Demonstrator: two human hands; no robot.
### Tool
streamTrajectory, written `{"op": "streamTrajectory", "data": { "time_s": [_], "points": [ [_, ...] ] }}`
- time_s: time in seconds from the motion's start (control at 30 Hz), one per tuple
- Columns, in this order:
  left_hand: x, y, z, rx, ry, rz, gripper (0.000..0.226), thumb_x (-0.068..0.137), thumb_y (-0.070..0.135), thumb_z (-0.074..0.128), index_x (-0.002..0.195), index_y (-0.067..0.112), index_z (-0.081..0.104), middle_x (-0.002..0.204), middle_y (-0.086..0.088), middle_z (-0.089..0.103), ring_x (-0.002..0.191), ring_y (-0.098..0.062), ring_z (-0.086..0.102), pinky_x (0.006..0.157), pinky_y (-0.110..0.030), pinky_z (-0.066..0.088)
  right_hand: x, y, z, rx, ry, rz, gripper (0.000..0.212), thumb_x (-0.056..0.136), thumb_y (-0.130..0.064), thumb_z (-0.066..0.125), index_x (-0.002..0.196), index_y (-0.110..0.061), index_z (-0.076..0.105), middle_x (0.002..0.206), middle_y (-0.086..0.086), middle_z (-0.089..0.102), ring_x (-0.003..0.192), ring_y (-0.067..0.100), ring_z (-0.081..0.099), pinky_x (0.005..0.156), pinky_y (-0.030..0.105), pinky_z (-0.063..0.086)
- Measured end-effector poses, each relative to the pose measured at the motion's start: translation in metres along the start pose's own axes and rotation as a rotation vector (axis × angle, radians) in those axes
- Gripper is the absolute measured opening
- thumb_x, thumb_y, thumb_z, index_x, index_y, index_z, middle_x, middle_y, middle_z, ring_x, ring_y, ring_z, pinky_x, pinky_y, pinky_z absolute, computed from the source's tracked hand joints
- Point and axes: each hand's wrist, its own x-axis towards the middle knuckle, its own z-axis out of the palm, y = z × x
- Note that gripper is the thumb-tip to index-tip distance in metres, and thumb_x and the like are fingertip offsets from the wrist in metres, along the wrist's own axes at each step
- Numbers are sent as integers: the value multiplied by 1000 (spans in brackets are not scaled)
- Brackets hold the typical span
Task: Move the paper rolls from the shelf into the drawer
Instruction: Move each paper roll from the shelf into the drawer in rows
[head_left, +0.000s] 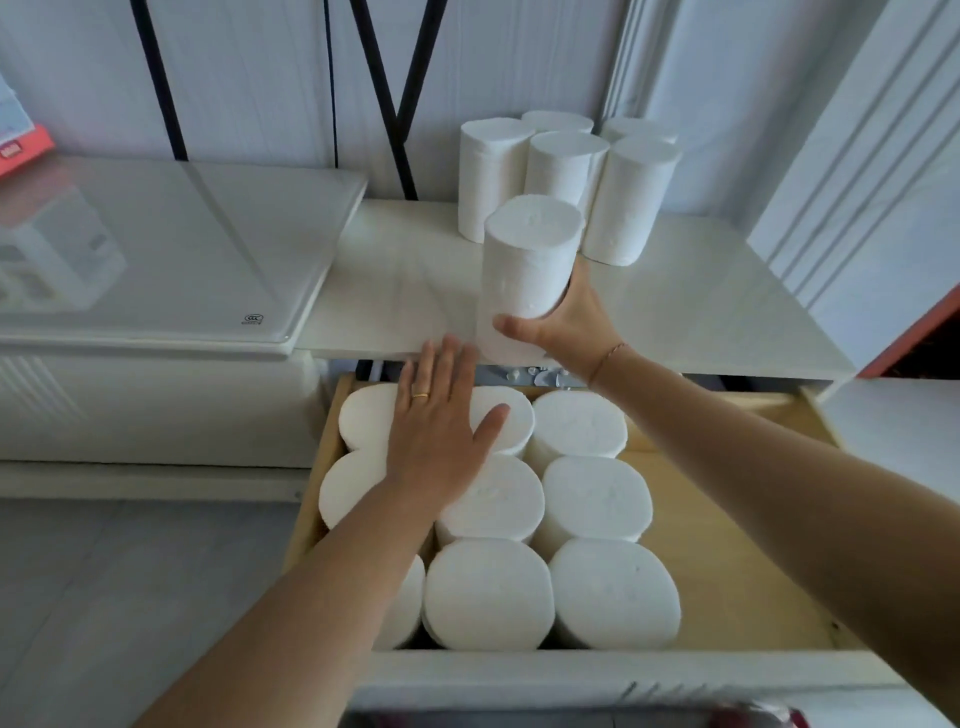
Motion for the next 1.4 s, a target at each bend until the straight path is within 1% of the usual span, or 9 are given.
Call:
{"op": "streamTrajectory", "data": {
  "time_s": [0.17,0.3,0.37,0.47,0.63,0.87,1.17,1.33,1.4],
  "points": [
    [-11,31,13,3,-103,215,79,85,64,4,148,19,-13,157,1,-17,138,-8,-28,114,-34,-17,-30,3,-39,5,49,33,93,53,-33,86,129,-18,34,123,-4,51,112,12,51,75,13,43],
    [-14,34,12,-35,-278,374,75,83,67,-1,147,30,-15,154,12,-24,132,2,-35,109,-27,-22,-55,14,-72,-36,102,53,91,62,-22,90,133,-13,33,124,0,51,113,15,52,78,16,45],
    [-16,38,12,-8,-302,420,74,83,67,-2,146,30,-16,153,13,-24,134,1,-33,111,-28,-21,-68,19,-88,-60,118,66,89,63,-20,89,133,-13,35,126,3,53,116,18,53,88,28,49],
    [-18,44,11,10,-310,426,71,88,65,1,146,29,-16,153,13,-24,137,-1,-28,113,-30,-18,-91,25,-110,-60,122,72,90,59,-23,90,132,-14,38,126,5,55,117,20,54,97,41,50],
    [-16,51,12,27,-325,407,69,92,61,9,148,27,-12,154,11,-22,139,-5,-25,114,-31,-17,-123,46,-132,-46,62,129,96,53,-24,86,134,-19,33,128,3,52,119,19,53,97,38,49],
    [-16,52,12,11,-313,411,69,86,65,-2,144,31,-19,152,13,-27,136,-2,-30,115,-32,-16,-132,96,-143,-157,-237,323,111,51,-24,87,141,-24,23,131,3,48,122,22,49,100,50,48],
    [-18,52,13,-6,-287,413,70,82,67,-9,141,33,-21,151,16,-27,135,1,-31,114,-30,-17,-132,127,-139,-307,-318,387,117,56,-24,90,144,-25,13,133,-1,40,123,20,43,102,41,46],
    [-17,52,14,-7,-276,420,72,80,68,-11,142,32,-20,151,16,-26,135,2,-30,113,-29,-18,-135,136,-150,-326,-345,409,122,63,-5,88,150,-15,3,145,2,32,135,20,33,113,35,32],
    [-17,52,14,-7,-279,421,73,80,68,-12,142,32,-21,151,15,-26,135,2,-30,114,-30,-16,-133,135,-155,-322,-401,420,122,63,-2,87,150,-13,3,148,5,29,136,19,32,112,32,35]
  ]
}}
